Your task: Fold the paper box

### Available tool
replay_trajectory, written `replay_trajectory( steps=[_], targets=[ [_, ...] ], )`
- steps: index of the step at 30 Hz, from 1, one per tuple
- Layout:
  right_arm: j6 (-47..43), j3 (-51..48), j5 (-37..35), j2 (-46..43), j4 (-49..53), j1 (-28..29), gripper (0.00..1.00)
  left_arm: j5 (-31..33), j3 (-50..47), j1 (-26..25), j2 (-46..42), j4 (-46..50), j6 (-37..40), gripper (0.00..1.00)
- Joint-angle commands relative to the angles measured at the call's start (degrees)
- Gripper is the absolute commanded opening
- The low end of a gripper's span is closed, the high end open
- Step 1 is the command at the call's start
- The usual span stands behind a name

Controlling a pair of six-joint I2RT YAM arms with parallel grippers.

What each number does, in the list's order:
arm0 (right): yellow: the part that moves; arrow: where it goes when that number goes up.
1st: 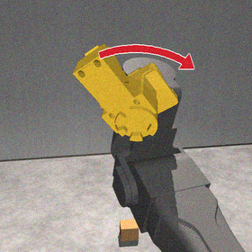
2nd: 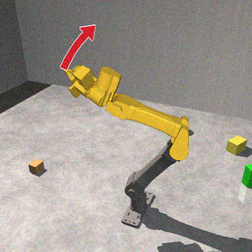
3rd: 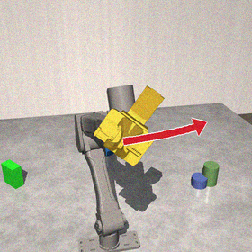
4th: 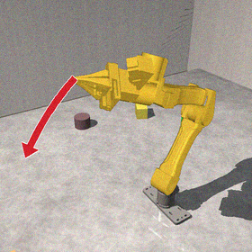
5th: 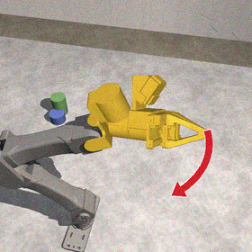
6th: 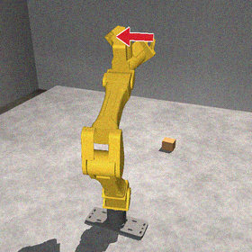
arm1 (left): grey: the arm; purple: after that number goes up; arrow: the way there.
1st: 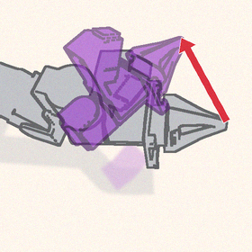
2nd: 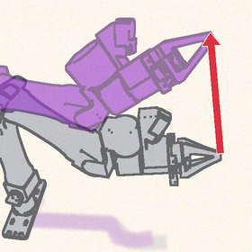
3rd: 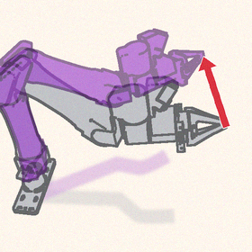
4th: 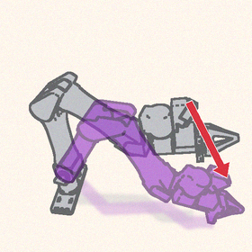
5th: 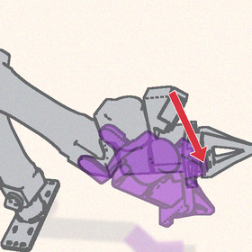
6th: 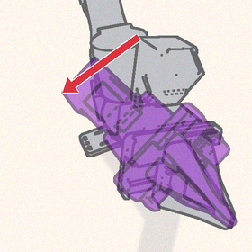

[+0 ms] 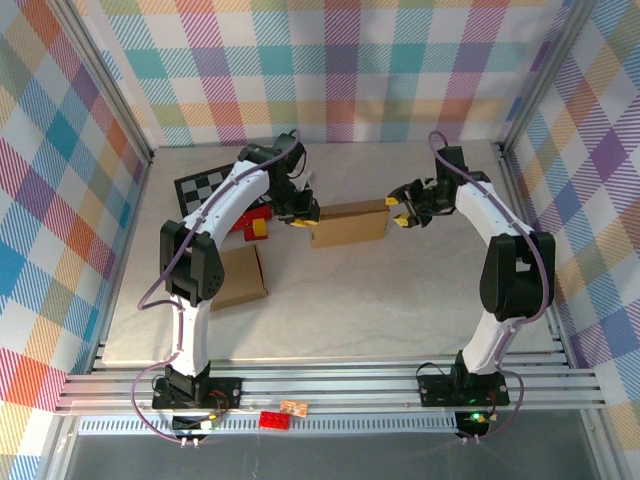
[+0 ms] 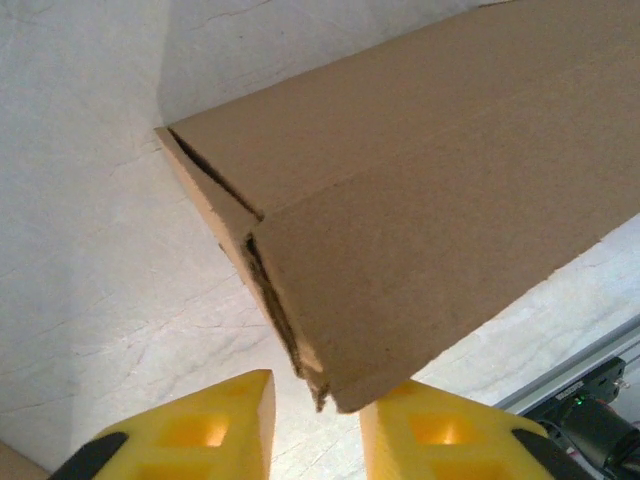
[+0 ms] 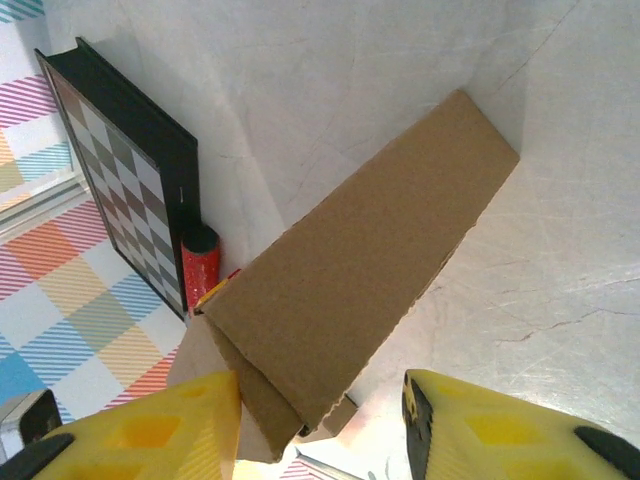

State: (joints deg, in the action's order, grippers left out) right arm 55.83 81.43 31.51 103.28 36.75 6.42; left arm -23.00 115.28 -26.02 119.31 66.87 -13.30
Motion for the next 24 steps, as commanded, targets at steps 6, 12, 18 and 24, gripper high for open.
replay_trajectory(
  steps=[6, 12, 18, 24],
  targets=[
    [-3.62, 0.65, -4.57, 2.46, 6.25, 1.32, 0.46, -5.37, -4.82, 2.64, -6.12, -7.04, -9.02, 0.38],
    [-4.68, 1.21, -5.89, 2.62, 7.50, 1.58, 0.45, -5.56, -10.02, 5.62, -8.56, -13.19, -13.31, 0.38],
    [-5.02, 1.61, -6.02, 2.54, 7.81, 1.65, 0.45, -6.69, -10.75, 5.89, -7.18, -15.18, -14.40, 0.38],
    [-4.92, 1.46, -6.23, 2.39, 7.90, 1.62, 0.44, -7.96, -12.32, 5.83, -6.70, -16.55, -14.96, 0.36]
  ],
)
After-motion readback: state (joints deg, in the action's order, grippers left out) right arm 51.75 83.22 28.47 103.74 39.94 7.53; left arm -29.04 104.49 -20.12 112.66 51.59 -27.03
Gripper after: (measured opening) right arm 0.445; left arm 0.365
